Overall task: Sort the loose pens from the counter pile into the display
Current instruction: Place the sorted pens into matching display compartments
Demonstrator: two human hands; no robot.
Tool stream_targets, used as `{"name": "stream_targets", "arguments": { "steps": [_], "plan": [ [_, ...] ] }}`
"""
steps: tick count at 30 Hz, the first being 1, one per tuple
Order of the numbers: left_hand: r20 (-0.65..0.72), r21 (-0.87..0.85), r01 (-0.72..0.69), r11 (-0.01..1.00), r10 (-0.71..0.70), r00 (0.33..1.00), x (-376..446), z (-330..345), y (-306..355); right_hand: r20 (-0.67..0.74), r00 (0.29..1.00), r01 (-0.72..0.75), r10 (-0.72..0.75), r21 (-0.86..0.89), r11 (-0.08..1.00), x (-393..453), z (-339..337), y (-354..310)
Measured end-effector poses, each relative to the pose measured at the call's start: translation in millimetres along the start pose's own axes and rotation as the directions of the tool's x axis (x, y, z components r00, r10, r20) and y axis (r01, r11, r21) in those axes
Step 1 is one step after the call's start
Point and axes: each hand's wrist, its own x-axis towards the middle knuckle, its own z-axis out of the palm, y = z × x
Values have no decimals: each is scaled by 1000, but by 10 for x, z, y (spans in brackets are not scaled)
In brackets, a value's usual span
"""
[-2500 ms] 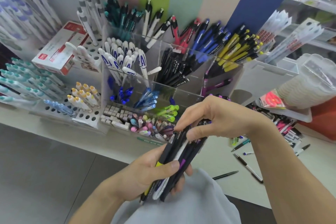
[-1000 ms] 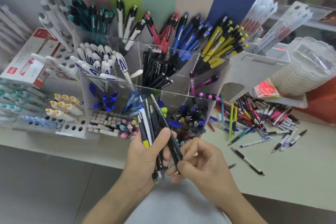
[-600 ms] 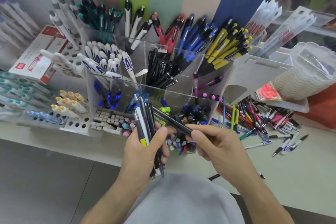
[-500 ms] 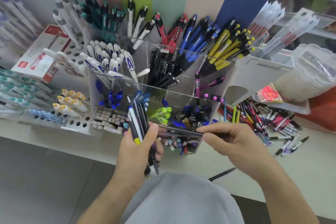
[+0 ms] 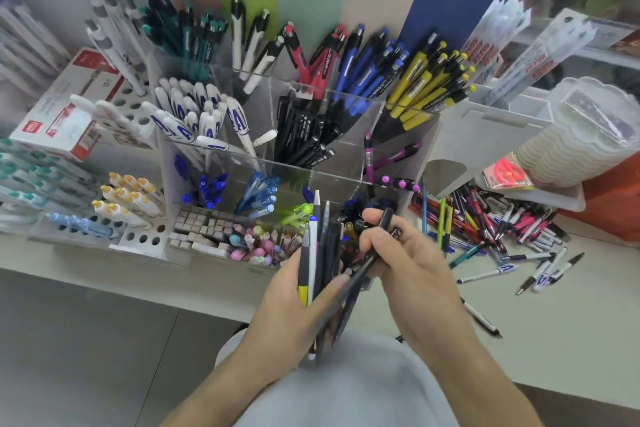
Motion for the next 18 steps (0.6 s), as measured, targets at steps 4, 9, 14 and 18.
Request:
{"name": "stream_targets", "arguments": {
  "steps": [4, 9, 14, 18],
  "plan": [
    [94, -179, 23, 984, -6, 996, -14, -9, 49, -35, 998, 51, -50, 49, 997, -100, 101, 32],
    [249, -146, 2, 989, 35, 968, -41, -8, 14, 54, 999, 2, 9, -203, 979, -70, 79, -86],
    [312, -195, 5, 981, 57, 948, -33, -33, -32, 73, 991, 129, -111, -313, 941, -83, 31, -107],
    [347, -227, 22, 974, 60, 936, -34, -48, -92, 129, 987, 134, -95, -336, 932, -21, -20, -180]
  ]
}}
